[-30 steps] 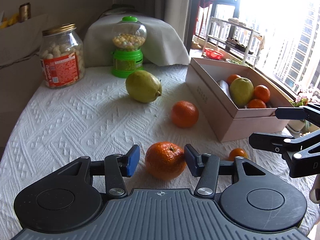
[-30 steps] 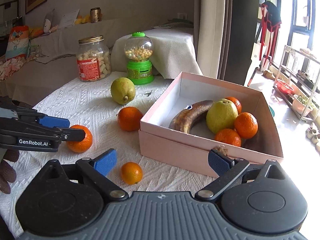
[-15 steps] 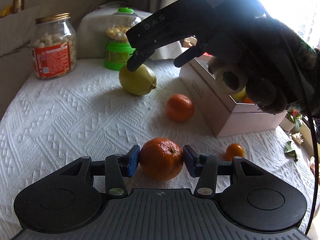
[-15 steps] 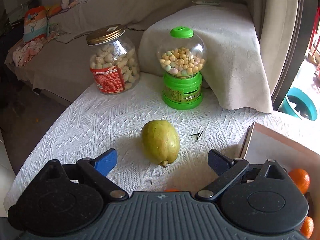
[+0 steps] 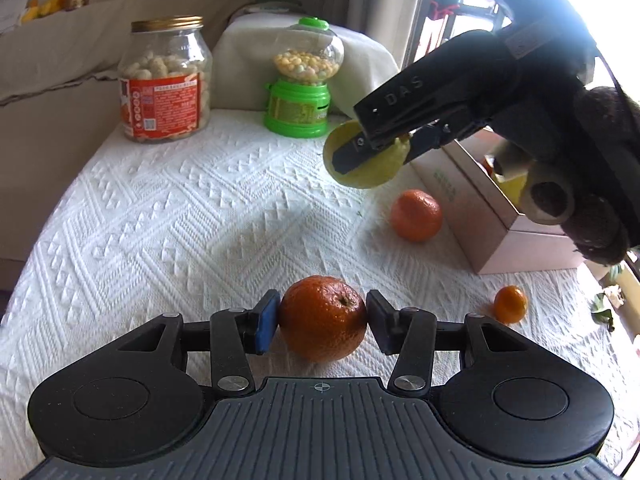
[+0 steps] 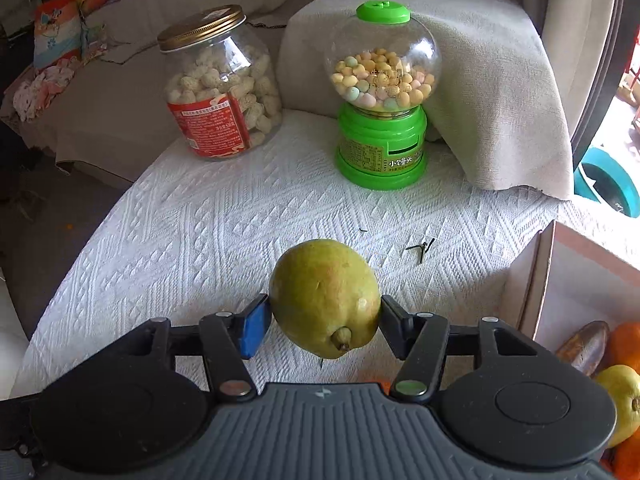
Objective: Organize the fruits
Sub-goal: 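Grasp the yellow-green pear with the right gripper while the left gripper holds the tangerine, then lift the pear with the right gripper and carry it toward the pink box, then lower the pear into the pink box and open the right gripper, then move the right gripper back to the small tangerine on the cloth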
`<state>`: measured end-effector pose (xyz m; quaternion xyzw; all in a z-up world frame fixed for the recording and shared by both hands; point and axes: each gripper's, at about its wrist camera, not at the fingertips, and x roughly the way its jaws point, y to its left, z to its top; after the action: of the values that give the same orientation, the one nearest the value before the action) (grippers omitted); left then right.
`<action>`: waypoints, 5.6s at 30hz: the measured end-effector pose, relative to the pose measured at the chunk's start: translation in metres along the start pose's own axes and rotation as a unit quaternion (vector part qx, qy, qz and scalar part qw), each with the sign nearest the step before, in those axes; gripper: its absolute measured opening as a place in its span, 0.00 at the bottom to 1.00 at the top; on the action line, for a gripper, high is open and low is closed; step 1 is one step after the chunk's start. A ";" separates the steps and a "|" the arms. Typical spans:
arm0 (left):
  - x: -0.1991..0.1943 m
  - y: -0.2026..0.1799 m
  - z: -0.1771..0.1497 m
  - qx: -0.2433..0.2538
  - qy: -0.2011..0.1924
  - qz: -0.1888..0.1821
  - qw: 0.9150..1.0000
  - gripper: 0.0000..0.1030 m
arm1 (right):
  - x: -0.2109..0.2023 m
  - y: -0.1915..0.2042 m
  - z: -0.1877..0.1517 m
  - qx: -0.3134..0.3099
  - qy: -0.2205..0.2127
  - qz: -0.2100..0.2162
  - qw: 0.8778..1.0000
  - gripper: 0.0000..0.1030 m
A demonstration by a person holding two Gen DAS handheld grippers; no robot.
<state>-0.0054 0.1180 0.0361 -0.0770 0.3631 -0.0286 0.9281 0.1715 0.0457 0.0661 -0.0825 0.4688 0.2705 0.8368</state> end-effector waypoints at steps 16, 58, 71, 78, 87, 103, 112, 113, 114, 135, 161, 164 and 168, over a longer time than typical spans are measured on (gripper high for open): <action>0.007 0.001 0.003 -0.010 0.005 0.009 1.000 0.51 | -0.098 0.036 -0.159 -0.072 -0.015 -0.033 0.997 0.49; 0.002 0.001 -0.006 -0.020 0.014 -0.006 1.000 0.51 | -0.066 0.067 -0.194 -0.161 -0.134 -0.195 0.958 0.61; 0.013 -0.048 -0.015 0.037 0.029 -0.067 0.997 0.51 | -0.137 -0.018 -0.223 0.038 -0.166 -0.154 0.973 0.58; 0.012 -0.047 -0.015 0.034 0.032 -0.068 0.997 0.52 | -0.126 -0.024 -0.227 0.052 -0.150 -0.139 0.978 0.58; 0.013 -0.048 -0.015 0.037 0.036 -0.062 0.997 0.52 | -0.099 -0.043 -0.203 0.100 -0.128 -0.121 0.979 0.67; 0.008 -0.048 -0.014 0.037 0.025 -0.060 0.997 0.52 | -0.128 -0.052 -0.205 0.139 -0.164 -0.065 0.975 0.60; -0.008 -0.087 0.117 0.079 -0.083 -0.113 0.987 0.52 | -0.211 -0.063 -0.173 0.111 -0.286 -0.105 0.946 0.60; 0.003 -0.096 0.131 0.087 -0.084 -0.111 0.986 0.52 | -0.217 -0.067 -0.169 0.109 -0.294 -0.115 0.943 0.60; 0.016 -0.104 0.143 0.089 -0.081 -0.111 0.987 0.52 | -0.220 -0.071 -0.166 0.109 -0.297 -0.121 0.941 0.60; 0.046 -0.063 0.088 0.033 -0.087 -0.103 0.990 0.49 | -0.162 -0.128 -0.167 0.160 -0.217 -0.125 0.955 0.60; 0.070 -0.055 0.043 0.028 -0.050 -0.050 0.997 0.49 | -0.127 -0.050 -0.192 0.053 -0.208 -0.172 0.961 0.77; 0.077 -0.062 0.042 0.039 -0.062 -0.049 0.996 0.49 | -0.127 -0.031 -0.213 0.027 -0.205 -0.181 0.961 0.83; 0.086 -0.068 0.039 0.052 -0.058 -0.038 0.996 0.54 | -0.112 -0.012 -0.236 0.015 -0.190 -0.183 0.964 0.83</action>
<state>0.0843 0.0467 0.0178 -0.0438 0.3039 -0.0780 0.9485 -0.0430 -0.0986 0.0288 -0.1017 0.2818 0.1161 0.9470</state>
